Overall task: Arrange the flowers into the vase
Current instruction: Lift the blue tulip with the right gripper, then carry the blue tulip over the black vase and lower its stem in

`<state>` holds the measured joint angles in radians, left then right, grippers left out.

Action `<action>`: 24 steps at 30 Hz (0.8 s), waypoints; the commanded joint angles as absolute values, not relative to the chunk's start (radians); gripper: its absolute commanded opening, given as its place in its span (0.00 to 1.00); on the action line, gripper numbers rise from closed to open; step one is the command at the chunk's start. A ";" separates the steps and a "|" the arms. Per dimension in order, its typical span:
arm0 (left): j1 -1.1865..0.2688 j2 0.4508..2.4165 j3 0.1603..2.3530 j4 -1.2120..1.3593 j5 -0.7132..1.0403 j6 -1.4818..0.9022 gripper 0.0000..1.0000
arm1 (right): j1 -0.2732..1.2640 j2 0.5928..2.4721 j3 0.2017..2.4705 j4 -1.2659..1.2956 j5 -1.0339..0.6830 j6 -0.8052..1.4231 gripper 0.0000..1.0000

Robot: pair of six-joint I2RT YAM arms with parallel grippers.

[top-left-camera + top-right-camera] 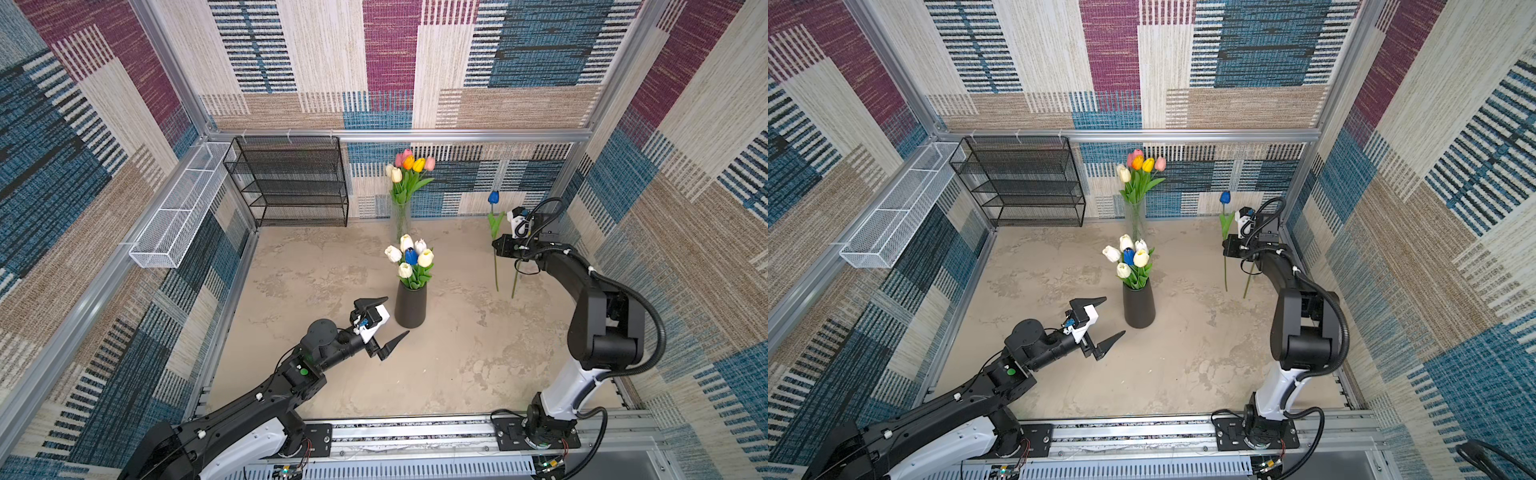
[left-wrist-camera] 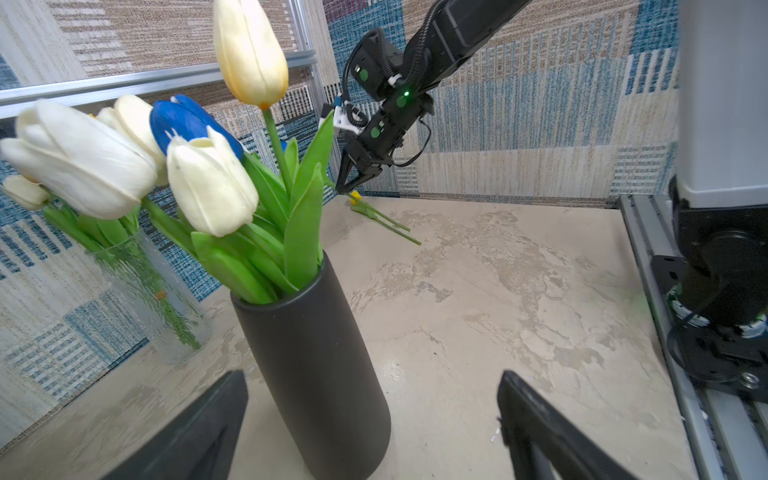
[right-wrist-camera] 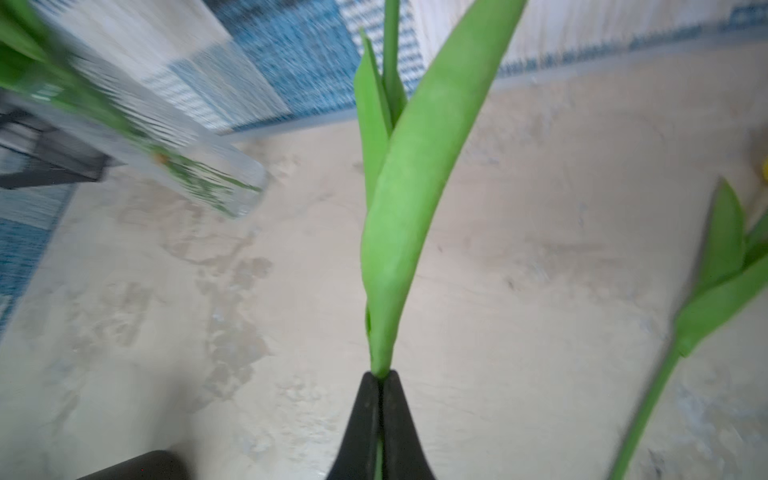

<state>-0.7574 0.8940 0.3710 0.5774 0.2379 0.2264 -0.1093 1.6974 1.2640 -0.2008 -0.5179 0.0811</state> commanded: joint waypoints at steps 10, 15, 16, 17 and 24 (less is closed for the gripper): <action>-0.758 0.928 0.337 0.779 -0.033 0.136 0.96 | 0.103 1.223 0.641 1.187 -0.821 0.445 0.00; -0.756 0.934 0.336 0.795 -0.024 0.135 0.96 | 0.187 1.255 0.546 1.570 -0.753 0.619 0.00; -0.756 0.938 0.339 0.791 -0.020 0.134 0.96 | 0.203 1.273 0.541 1.627 -0.742 0.648 0.00; -0.756 0.940 0.341 0.789 -0.016 0.136 0.96 | 0.222 1.289 0.537 1.664 -0.725 0.662 0.00; -0.755 0.945 0.355 0.778 0.000 0.144 0.96 | 0.309 1.378 0.536 1.819 -0.618 0.657 0.00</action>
